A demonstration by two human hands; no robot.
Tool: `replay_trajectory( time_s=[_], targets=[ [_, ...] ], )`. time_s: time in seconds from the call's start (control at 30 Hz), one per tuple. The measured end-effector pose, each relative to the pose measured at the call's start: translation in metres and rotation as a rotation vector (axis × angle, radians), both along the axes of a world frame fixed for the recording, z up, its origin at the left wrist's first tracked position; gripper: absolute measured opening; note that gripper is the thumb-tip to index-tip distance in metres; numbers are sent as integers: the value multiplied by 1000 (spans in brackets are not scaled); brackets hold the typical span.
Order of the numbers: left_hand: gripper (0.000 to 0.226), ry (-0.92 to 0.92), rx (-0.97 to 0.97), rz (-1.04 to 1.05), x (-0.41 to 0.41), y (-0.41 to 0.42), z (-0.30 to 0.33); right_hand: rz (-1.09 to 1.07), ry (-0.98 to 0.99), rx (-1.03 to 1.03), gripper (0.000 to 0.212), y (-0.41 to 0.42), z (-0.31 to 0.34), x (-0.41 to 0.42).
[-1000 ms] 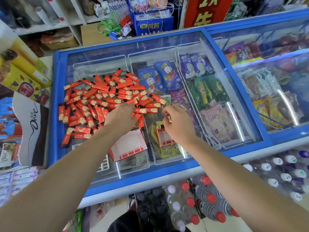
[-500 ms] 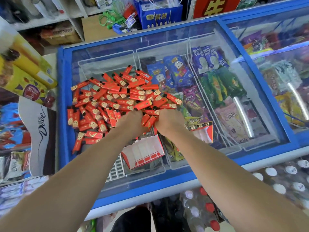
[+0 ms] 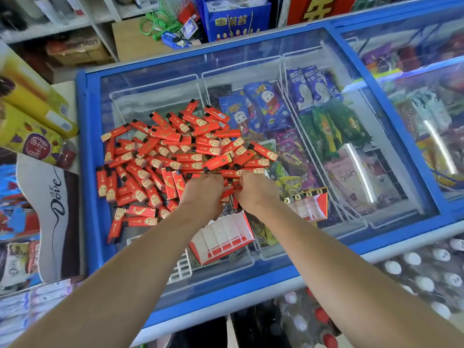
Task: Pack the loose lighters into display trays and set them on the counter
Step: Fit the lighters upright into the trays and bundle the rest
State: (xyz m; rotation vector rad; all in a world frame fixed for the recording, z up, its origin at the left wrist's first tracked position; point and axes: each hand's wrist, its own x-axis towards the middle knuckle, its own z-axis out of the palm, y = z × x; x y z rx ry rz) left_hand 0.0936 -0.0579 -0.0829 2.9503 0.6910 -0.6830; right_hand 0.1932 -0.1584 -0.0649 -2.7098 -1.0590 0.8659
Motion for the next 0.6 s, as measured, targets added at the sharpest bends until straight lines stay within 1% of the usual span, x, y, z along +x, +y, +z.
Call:
replay_trajectory(
  time_s=[0.07, 0.1, 0.17, 0.23, 0.3, 0.33, 0.47, 0.6],
  targets=[
    [35, -53, -58, 15, -2, 3, 2, 0, -3, 8, 16, 1, 1, -1],
    [30, -93, -109, 63, -3, 5, 5, -2, -6, 19, 15, 2, 2, -2],
    [24, -164, -252, 249, -6, 13, 16, -14, -27, 76, 8, 3, 4, -3],
    [26, -278, -409, 475, -12, 26, 28, -49, -44, 160, 3, 5, 7, -4],
    [22, -402, -543, 646, -22, 42, 37, -78, -12, 217, 13, 8, 9, -4],
    [19, -434, -579, 704, -30, 51, 40, -81, 14, 236, 17, 10, 9, -5],
    [18, -477, -637, 856, -62, 71, 44, -53, 132, 233, 26, 21, 10, -9],
    [28, -461, -593, 877, -89, 71, 36, 39, 191, 120, 26, 30, 4, -16]
  ],
)
